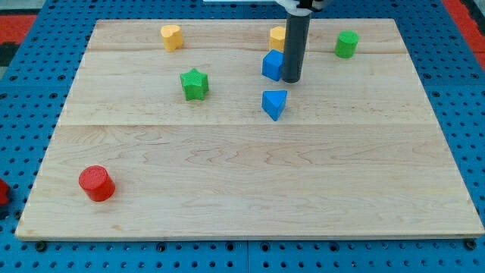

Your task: Move the blue triangle to the green star

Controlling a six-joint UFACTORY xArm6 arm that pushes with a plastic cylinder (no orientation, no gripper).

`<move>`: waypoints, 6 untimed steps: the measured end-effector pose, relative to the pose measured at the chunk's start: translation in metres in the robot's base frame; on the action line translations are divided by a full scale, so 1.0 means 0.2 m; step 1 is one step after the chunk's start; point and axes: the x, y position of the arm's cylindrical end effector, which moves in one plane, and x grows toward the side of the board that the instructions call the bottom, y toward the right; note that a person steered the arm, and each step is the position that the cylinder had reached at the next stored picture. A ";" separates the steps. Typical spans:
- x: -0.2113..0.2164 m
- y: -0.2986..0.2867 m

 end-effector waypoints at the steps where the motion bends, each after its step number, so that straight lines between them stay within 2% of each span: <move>1: 0.21 0.28; 2: 0.37 0.09; 3: 0.29 -0.38; 4: 0.40 -0.44; 5: 0.24 -0.20; 6: 0.14 -0.45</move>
